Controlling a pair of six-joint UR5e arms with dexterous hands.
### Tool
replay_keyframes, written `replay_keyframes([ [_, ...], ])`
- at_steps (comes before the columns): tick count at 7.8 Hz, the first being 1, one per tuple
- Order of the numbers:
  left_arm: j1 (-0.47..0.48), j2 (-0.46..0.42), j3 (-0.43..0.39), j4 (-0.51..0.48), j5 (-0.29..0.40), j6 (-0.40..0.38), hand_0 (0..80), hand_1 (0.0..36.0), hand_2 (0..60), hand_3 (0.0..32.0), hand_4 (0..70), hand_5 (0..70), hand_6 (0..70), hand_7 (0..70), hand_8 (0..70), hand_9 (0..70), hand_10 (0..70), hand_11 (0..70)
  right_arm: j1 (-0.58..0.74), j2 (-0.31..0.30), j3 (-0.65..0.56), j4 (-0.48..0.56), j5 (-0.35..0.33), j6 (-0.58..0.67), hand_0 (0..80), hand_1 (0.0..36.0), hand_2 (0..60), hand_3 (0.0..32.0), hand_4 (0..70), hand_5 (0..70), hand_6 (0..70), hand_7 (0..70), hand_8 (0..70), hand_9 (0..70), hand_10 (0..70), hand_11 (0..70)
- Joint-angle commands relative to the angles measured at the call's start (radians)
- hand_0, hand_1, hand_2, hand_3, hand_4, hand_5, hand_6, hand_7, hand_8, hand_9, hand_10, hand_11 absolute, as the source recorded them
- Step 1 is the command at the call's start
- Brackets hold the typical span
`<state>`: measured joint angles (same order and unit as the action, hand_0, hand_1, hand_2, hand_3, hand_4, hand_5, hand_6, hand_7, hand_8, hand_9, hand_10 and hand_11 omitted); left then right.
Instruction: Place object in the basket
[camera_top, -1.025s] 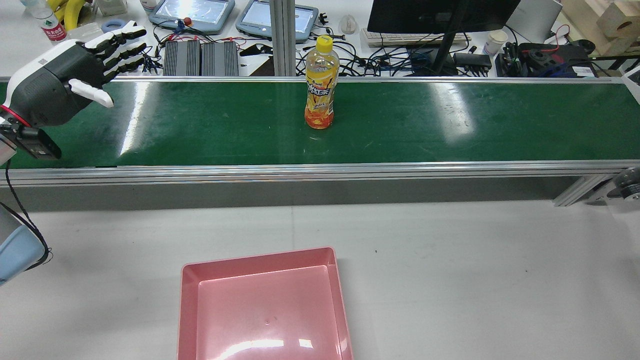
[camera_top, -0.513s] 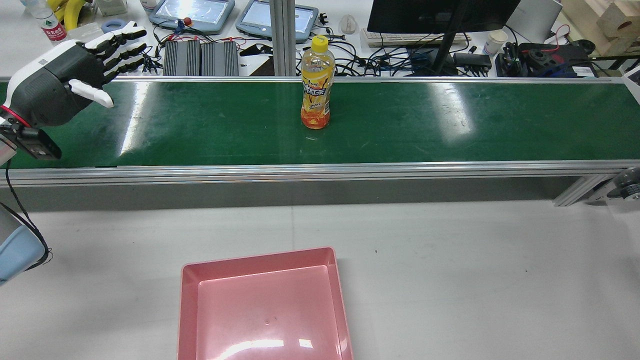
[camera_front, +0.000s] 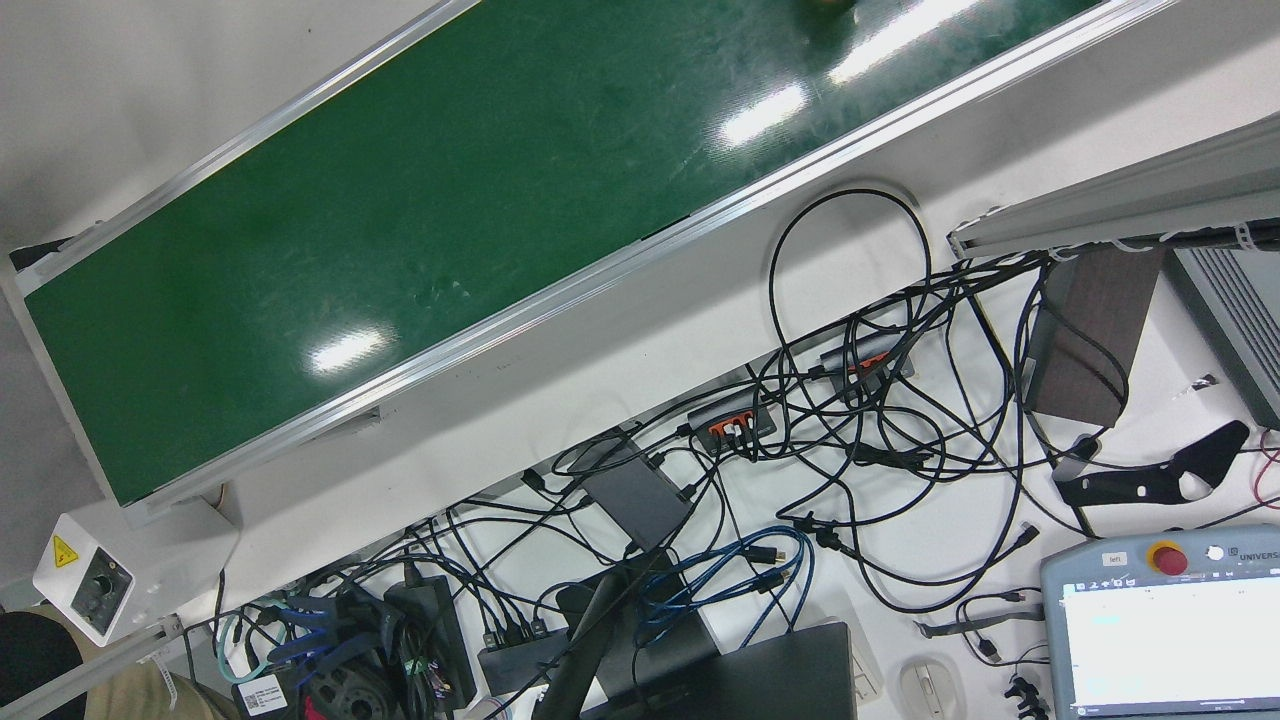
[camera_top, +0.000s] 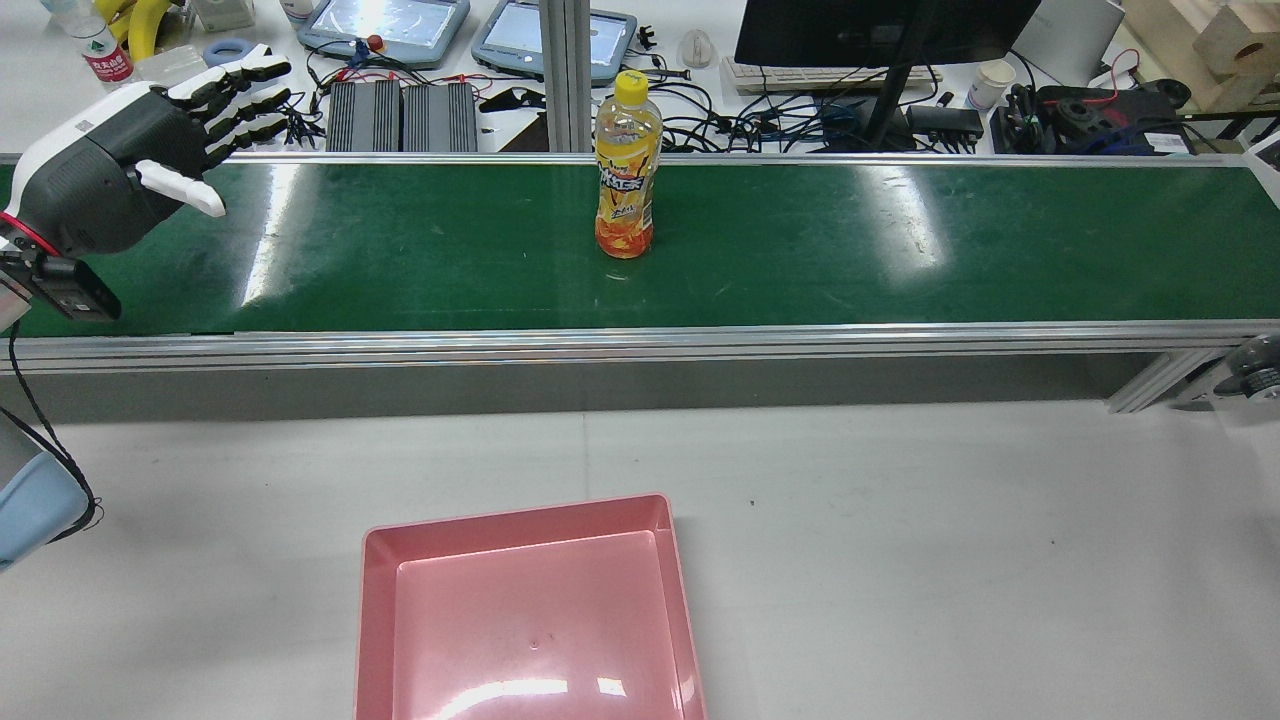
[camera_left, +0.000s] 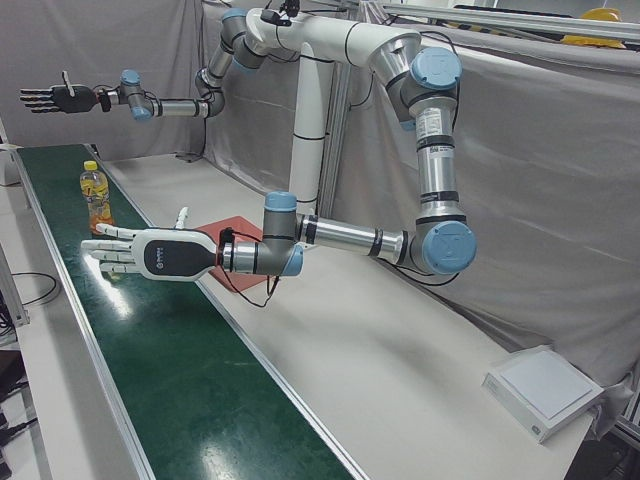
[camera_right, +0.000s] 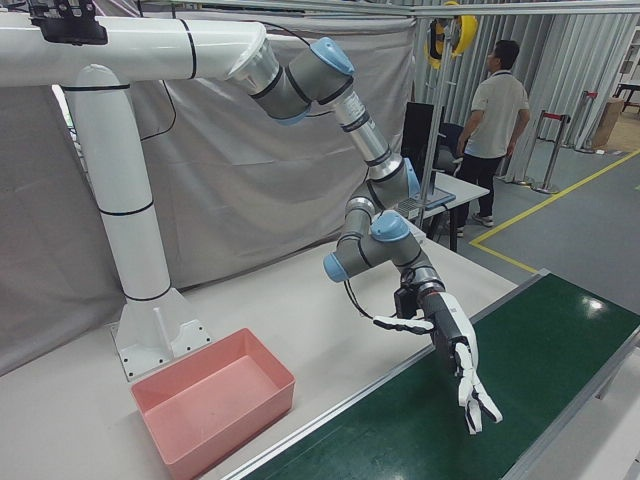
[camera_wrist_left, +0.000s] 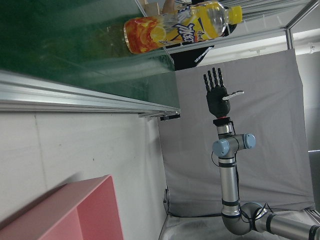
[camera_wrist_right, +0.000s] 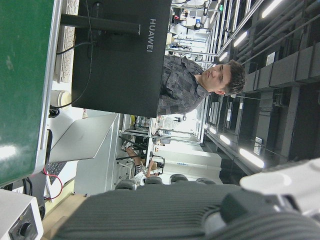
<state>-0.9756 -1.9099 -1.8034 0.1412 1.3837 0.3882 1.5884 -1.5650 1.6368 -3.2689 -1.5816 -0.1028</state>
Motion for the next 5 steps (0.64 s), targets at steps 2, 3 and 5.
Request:
replay_keyframes([
  [2, 0.001, 0.0, 0.001, 0.0, 0.0, 0.001, 51.0, 5.6, 0.0, 2.8, 12.6, 15.8, 0.2, 0.1, 7.7, 8.6, 7.0, 11.2, -0.001, 0.0, 0.0, 0.0, 0.0, 0.0, 0.0, 0.0, 0.0, 0.0, 0.0, 0.0, 0.0, 0.0, 0.0, 0.0, 0.0, 0.0],
  [3, 0.001, 0.0, 0.001, 0.0, 0.0, 0.001, 50.8, 5.4, 0.0, 2.8, 12.6, 15.7, 0.1, 0.0, 7.6, 8.4, 7.1, 11.4, 0.001, 0.0, 0.0, 0.0, 0.0, 0.0, 0.0, 0.0, 0.0, 0.0, 0.0, 0.0, 0.0, 0.0, 0.0, 0.0, 0.0, 0.0],
  [5, 0.003, 0.002, 0.004, 0.0, -0.002, 0.003, 50.2, 5.0, 0.0, 2.6, 12.5, 15.5, 0.2, 0.1, 7.8, 8.6, 6.8, 10.8, -0.001, -0.001, 0.0, 0.0, 0.0, 0.0, 0.0, 0.0, 0.0, 0.0, 0.0, 0.0, 0.0, 0.0, 0.0, 0.0, 0.0, 0.0],
])
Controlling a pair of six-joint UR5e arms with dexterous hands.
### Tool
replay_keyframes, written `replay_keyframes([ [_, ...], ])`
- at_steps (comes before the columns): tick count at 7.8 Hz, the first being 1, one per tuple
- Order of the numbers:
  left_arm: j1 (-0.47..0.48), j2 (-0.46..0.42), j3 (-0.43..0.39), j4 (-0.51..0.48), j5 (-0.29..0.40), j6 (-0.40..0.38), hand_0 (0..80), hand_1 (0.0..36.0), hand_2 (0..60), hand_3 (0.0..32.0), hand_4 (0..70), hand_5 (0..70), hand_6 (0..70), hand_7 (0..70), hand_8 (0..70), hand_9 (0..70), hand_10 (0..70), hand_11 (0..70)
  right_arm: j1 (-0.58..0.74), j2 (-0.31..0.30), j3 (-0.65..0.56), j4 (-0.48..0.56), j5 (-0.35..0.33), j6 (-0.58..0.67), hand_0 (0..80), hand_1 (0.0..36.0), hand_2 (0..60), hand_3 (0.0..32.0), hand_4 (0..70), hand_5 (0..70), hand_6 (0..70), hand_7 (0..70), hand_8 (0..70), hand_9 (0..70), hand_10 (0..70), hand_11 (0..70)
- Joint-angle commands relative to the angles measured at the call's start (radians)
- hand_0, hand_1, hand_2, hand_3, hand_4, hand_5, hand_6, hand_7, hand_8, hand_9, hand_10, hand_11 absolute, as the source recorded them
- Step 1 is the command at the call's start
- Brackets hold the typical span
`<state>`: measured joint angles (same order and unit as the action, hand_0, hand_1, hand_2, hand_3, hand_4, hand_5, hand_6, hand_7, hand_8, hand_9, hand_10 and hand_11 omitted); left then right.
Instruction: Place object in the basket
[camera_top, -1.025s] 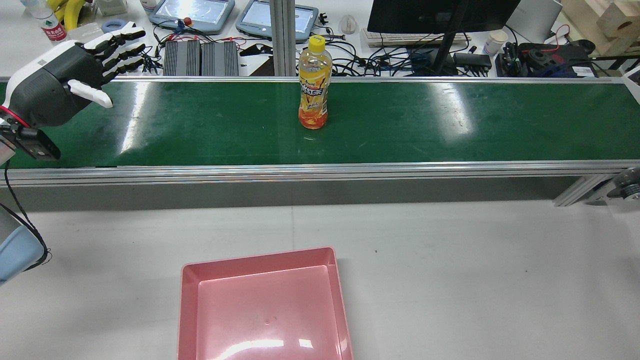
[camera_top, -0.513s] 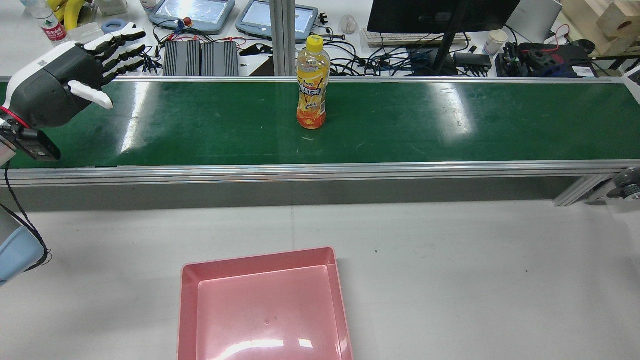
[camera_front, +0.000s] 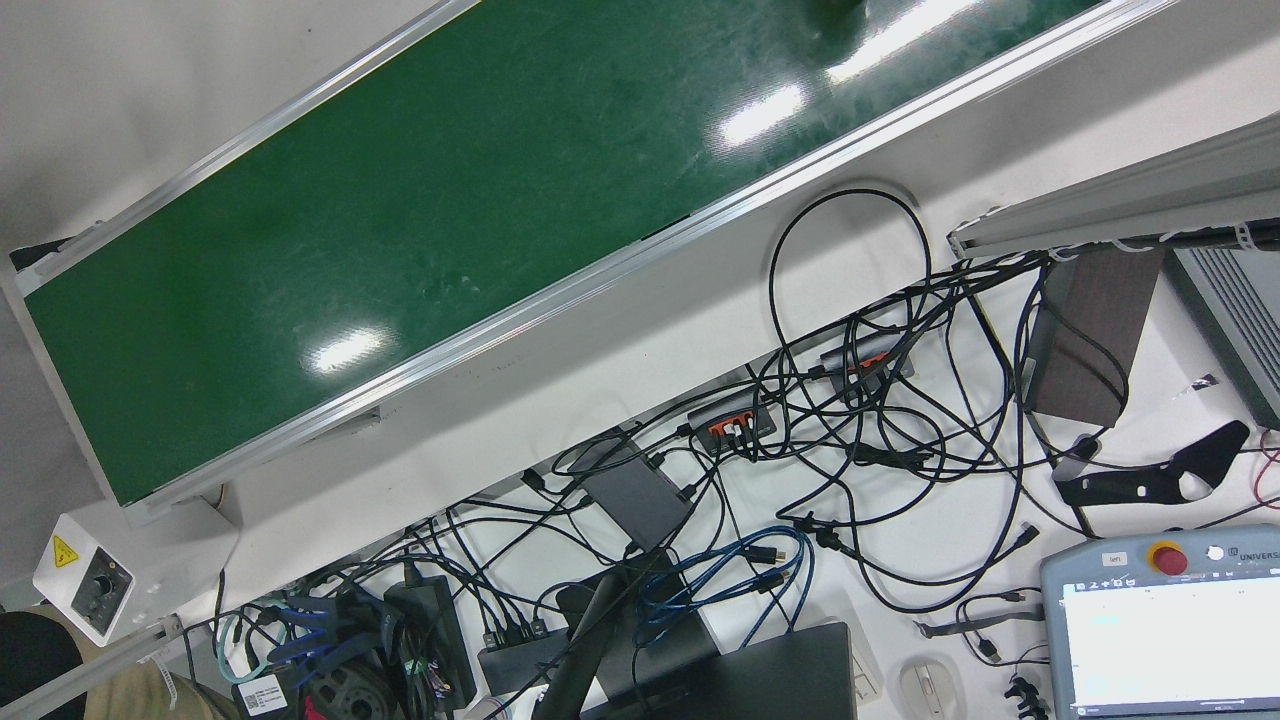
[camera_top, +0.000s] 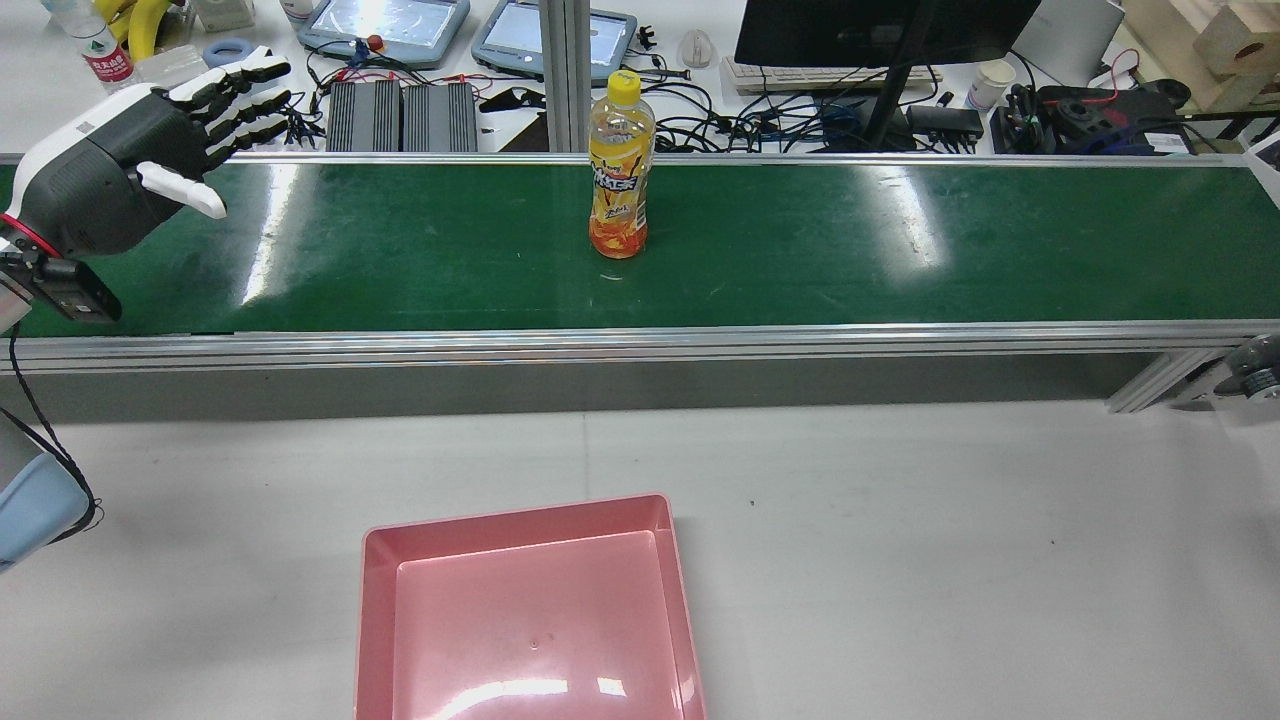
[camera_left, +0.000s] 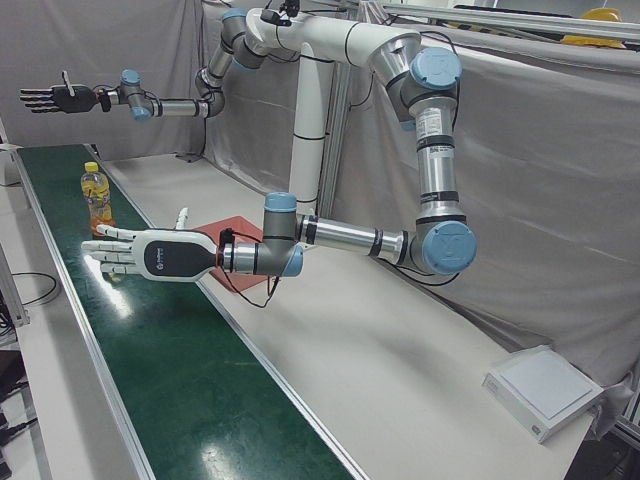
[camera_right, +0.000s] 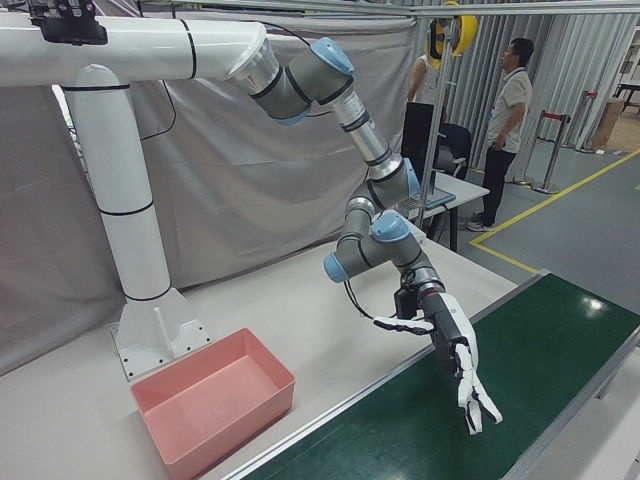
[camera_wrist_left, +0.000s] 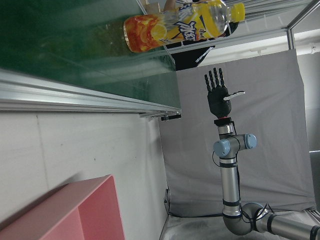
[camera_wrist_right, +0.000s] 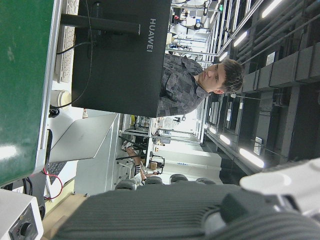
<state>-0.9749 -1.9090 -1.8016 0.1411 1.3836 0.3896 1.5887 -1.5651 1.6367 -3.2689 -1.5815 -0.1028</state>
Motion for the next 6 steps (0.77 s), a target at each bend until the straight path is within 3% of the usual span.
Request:
replay_keyframes([
  [1, 0.002, -0.001, 0.004, -0.003, -0.002, 0.002, 50.3, 5.0, 0.0, 2.6, 12.5, 15.6, 0.3, 0.1, 8.1, 9.0, 6.9, 11.1, -0.001, 0.0, 0.0, 0.0, 0.0, 0.0, 0.0, 0.0, 0.0, 0.0, 0.0, 0.0, 0.0, 0.0, 0.0, 0.0, 0.0, 0.0],
  [2, 0.005, -0.001, 0.005, -0.008, -0.002, 0.002, 50.7, 6.4, 0.0, 2.4, 12.7, 15.6, 0.6, 0.1, 7.8, 8.8, 7.2, 11.5, -0.001, 0.0, 0.0, 0.0, 0.0, 0.0, 0.0, 0.0, 0.0, 0.0, 0.0, 0.0, 0.0, 0.0, 0.0, 0.0, 0.0, 0.0],
  [6, 0.007, -0.004, 0.065, -0.049, -0.017, 0.002, 50.5, 5.8, 0.0, 2.0, 12.7, 15.8, 0.7, 0.1, 7.9, 9.0, 6.8, 10.9, 0.0, 0.0, 0.0, 0.0, 0.0, 0.0, 0.0, 0.0, 0.0, 0.0, 0.0, 0.0, 0.0, 0.0, 0.0, 0.0, 0.0, 0.0],
])
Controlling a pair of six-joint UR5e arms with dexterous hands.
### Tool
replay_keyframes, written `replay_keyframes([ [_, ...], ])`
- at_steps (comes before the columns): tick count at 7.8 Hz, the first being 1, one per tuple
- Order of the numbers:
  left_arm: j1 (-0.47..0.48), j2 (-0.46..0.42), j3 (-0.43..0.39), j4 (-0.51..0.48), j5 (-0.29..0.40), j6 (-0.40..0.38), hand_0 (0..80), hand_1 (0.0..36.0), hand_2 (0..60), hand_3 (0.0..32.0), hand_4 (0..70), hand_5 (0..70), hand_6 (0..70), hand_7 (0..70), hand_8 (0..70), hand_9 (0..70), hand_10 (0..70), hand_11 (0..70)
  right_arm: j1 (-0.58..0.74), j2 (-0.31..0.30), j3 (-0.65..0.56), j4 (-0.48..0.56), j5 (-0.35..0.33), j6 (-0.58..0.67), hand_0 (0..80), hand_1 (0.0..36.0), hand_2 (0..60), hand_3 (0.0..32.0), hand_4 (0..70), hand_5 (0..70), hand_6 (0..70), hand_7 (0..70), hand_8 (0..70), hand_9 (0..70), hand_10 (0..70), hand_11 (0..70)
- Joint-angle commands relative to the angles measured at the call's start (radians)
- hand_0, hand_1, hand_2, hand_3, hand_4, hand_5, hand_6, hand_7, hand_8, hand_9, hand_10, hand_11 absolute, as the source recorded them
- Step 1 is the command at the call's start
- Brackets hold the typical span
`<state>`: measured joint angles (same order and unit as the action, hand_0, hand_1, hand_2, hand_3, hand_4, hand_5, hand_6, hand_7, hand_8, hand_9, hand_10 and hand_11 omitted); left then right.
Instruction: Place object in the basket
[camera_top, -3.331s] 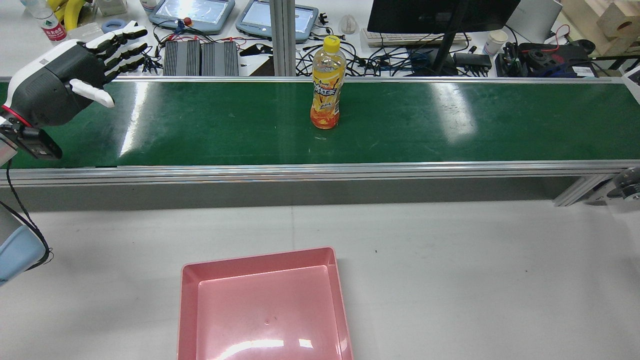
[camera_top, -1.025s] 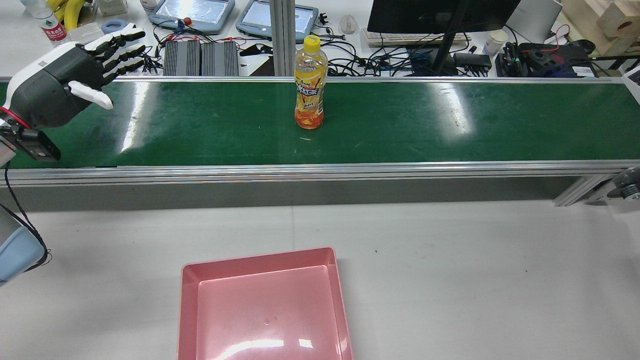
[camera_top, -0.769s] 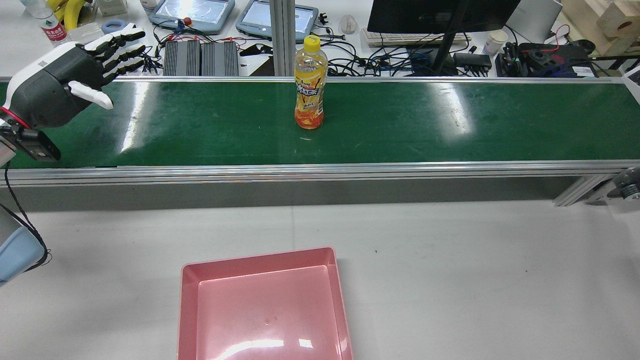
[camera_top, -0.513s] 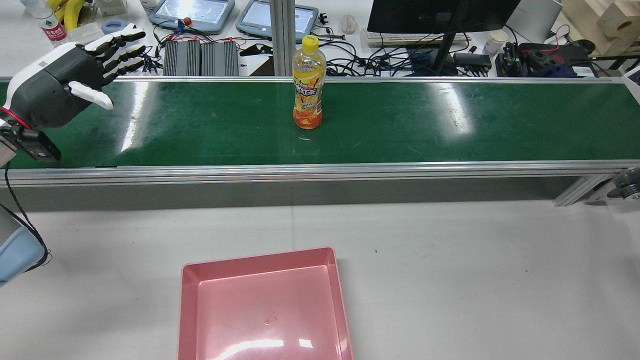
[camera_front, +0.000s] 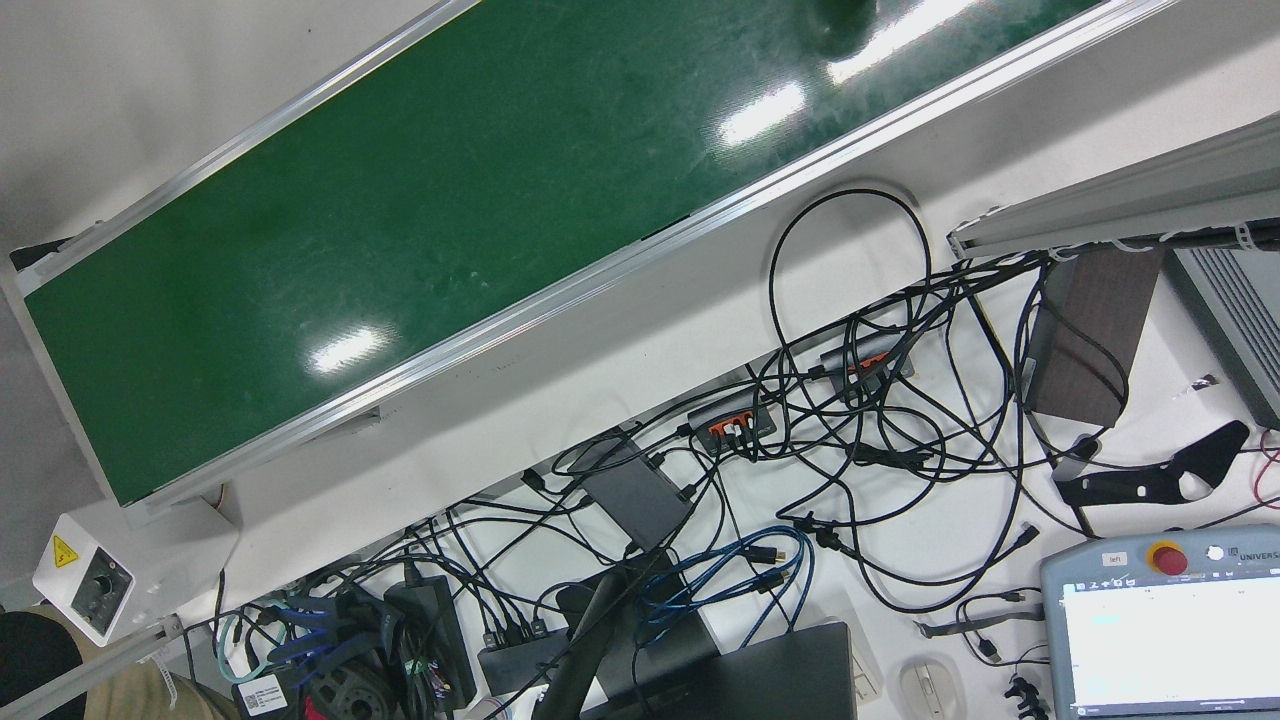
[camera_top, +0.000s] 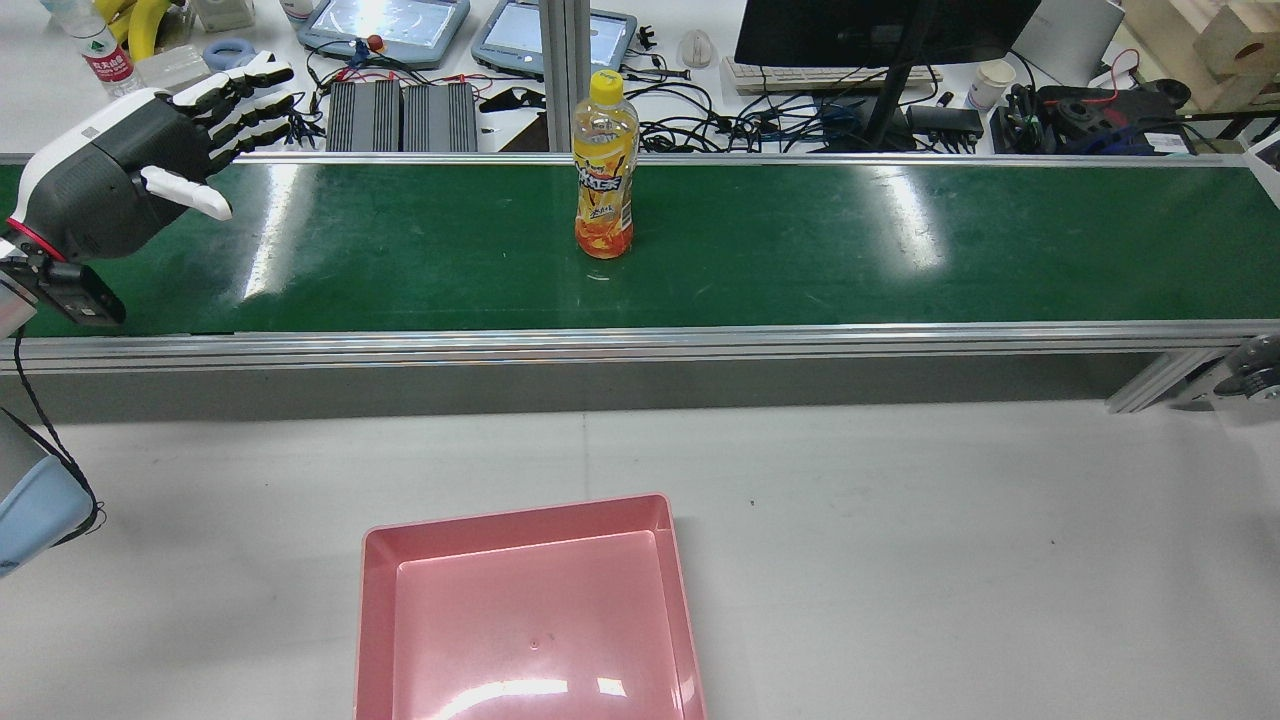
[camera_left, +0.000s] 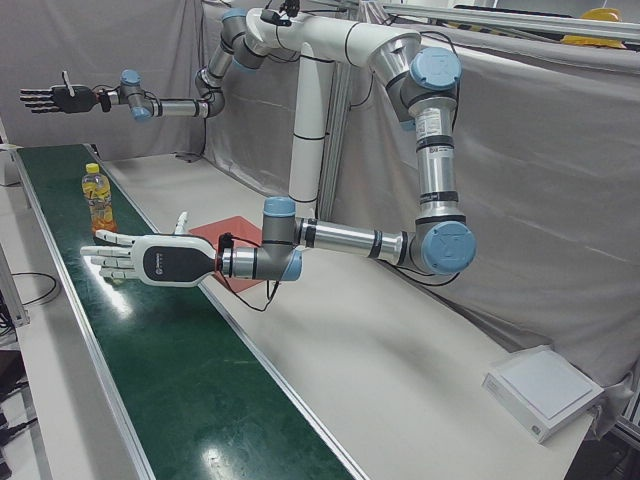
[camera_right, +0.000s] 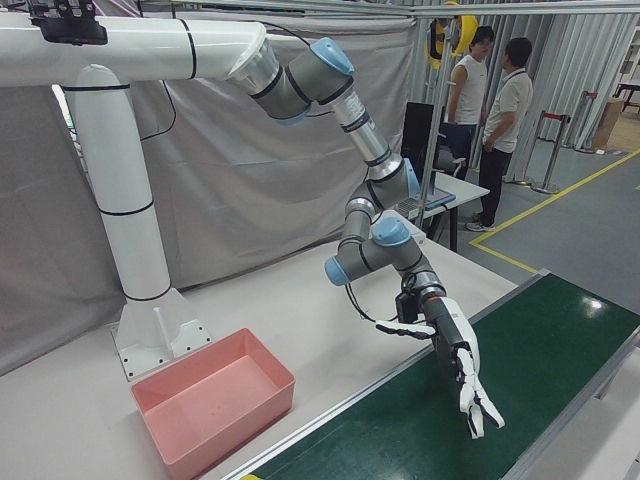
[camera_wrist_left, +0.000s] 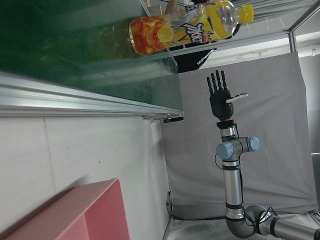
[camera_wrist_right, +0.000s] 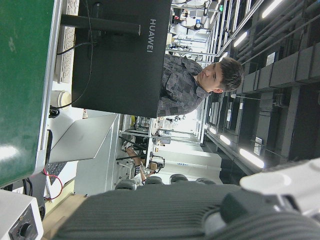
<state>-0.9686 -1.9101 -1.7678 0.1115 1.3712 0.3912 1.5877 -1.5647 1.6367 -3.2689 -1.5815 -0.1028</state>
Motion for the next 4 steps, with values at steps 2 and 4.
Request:
replay_keyframes([
  [2, 0.013, -0.006, 0.033, -0.021, -0.012, 0.005, 50.3, 5.6, 0.0, 2.4, 13.0, 16.1, 0.7, 0.0, 7.8, 8.8, 7.1, 11.3, 0.0, 0.0, 0.0, 0.0, 0.0, 0.0, 0.0, 0.0, 0.0, 0.0, 0.0, 0.0, 0.0, 0.0, 0.0, 0.0, 0.0, 0.0],
  [4, 0.021, -0.01, 0.031, -0.019, -0.012, 0.005, 50.8, 5.8, 0.0, 2.2, 13.4, 16.5, 0.9, 0.0, 7.9, 9.0, 7.1, 11.3, 0.0, 0.0, 0.0, 0.0, 0.0, 0.0, 0.0, 0.0, 0.0, 0.0, 0.0, 0.0, 0.0, 0.0, 0.0, 0.0, 0.0, 0.0],
])
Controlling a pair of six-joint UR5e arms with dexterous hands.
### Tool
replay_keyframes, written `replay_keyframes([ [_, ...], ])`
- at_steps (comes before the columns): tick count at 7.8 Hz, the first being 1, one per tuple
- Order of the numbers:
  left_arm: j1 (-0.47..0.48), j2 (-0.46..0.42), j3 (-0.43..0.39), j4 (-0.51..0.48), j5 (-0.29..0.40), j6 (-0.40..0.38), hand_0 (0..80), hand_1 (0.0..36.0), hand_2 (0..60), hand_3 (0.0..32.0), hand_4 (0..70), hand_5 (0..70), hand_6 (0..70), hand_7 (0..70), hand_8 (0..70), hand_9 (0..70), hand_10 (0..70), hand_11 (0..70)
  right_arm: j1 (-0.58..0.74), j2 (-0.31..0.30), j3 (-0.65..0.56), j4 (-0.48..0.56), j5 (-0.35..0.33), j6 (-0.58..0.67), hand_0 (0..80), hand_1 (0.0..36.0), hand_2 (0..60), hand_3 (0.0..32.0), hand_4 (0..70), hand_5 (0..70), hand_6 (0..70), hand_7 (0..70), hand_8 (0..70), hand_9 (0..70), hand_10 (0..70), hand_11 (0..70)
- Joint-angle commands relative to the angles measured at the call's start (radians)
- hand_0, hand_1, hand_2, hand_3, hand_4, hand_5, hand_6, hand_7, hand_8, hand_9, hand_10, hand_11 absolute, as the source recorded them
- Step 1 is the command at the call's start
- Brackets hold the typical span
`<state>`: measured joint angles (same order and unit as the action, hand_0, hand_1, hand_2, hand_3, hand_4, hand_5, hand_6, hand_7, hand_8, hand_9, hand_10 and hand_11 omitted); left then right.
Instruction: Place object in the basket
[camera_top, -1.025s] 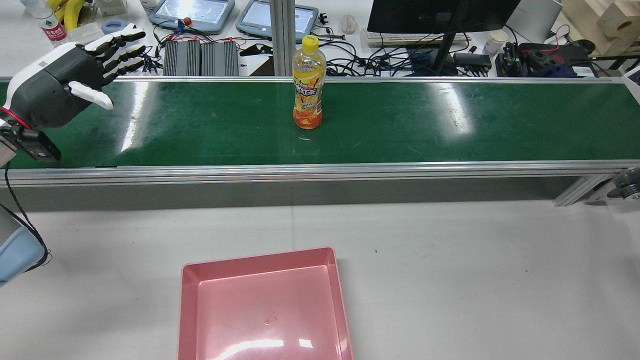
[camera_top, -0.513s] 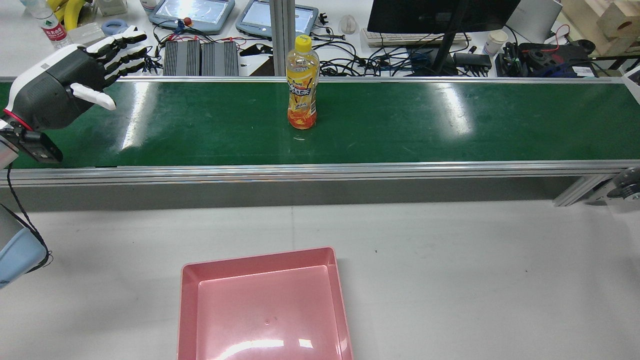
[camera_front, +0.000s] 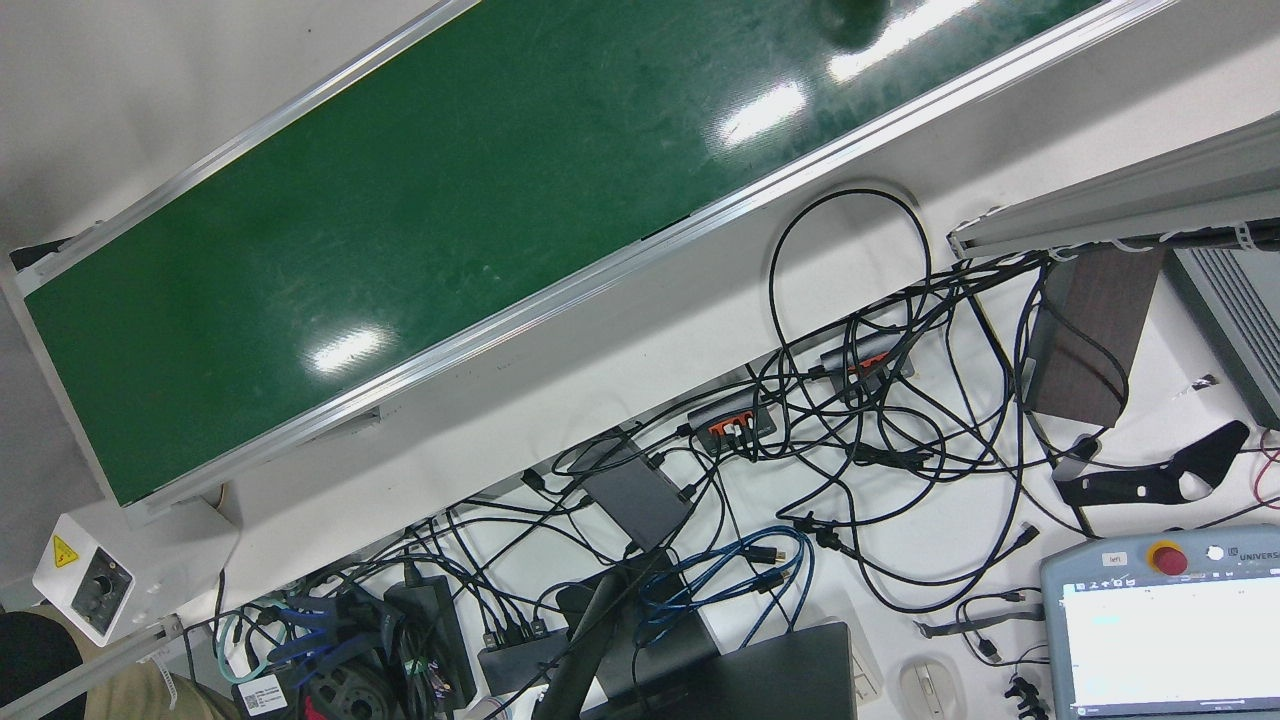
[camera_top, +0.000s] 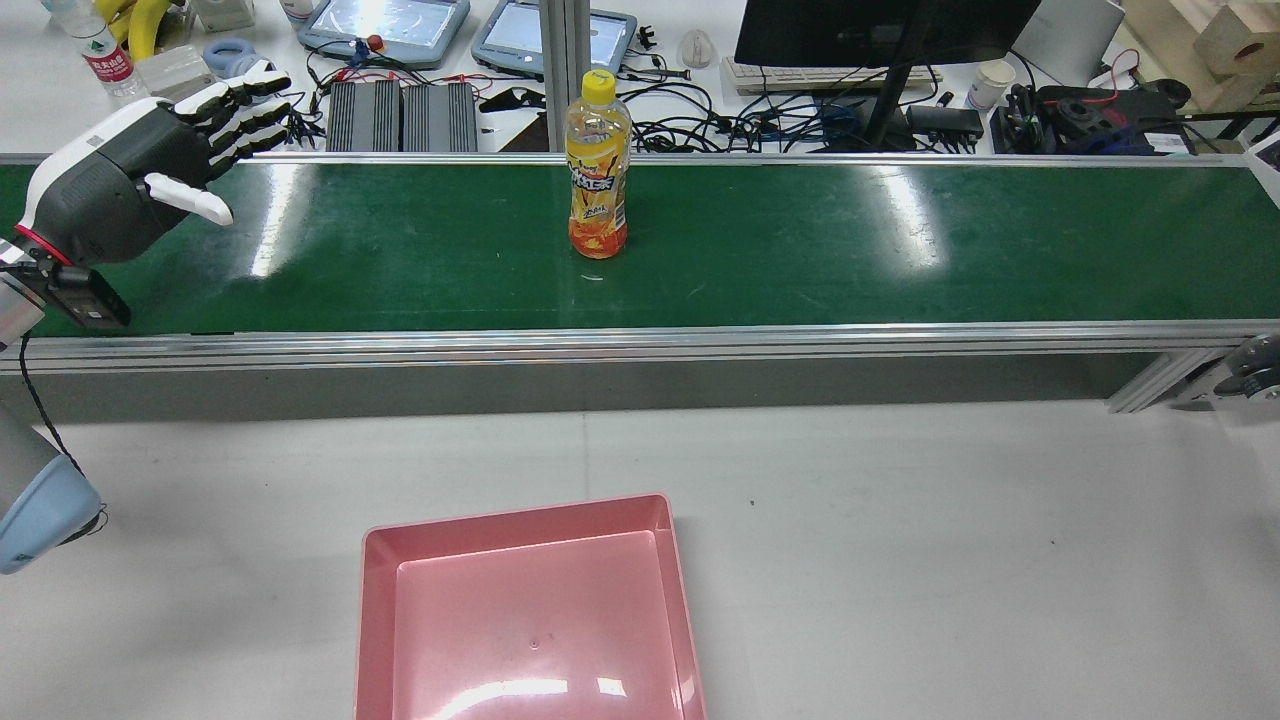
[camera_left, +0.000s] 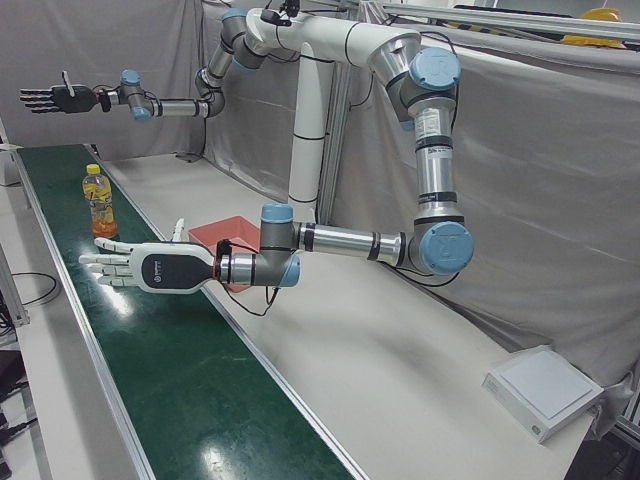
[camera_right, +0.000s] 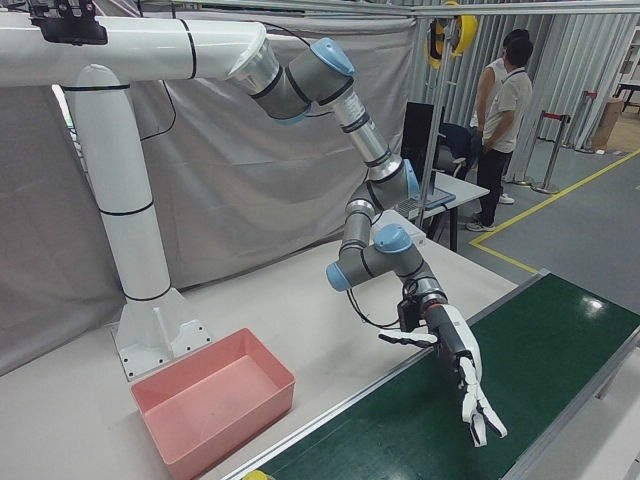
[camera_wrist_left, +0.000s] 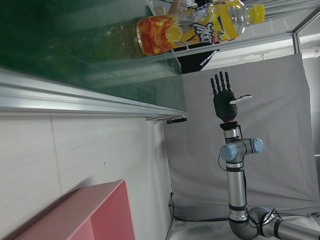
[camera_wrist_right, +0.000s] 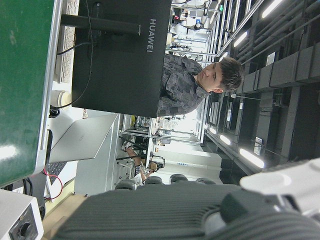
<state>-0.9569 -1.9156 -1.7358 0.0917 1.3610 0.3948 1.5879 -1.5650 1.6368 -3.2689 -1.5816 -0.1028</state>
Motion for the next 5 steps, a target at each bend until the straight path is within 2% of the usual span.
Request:
replay_keyframes([
  [1, 0.009, -0.013, -0.001, 0.003, -0.002, 0.001, 50.5, 5.5, 0.0, 2.4, 13.2, 16.2, 0.7, 0.0, 7.9, 8.8, 6.7, 10.7, 0.0, -0.001, 0.0, 0.0, 0.0, 0.0, 0.0, 0.0, 0.0, 0.0, 0.0, 0.0, 0.0, 0.0, 0.0, 0.0, 0.0, 0.0],
  [5, 0.009, -0.011, 0.001, 0.003, -0.002, 0.003, 50.5, 6.4, 0.0, 2.0, 13.1, 16.5, 0.8, 0.2, 8.0, 8.8, 6.5, 10.6, 0.0, 0.0, 0.0, 0.0, 0.0, 0.0, 0.0, 0.0, 0.0, 0.0, 0.0, 0.0, 0.0, 0.0, 0.0, 0.0, 0.0, 0.0],
])
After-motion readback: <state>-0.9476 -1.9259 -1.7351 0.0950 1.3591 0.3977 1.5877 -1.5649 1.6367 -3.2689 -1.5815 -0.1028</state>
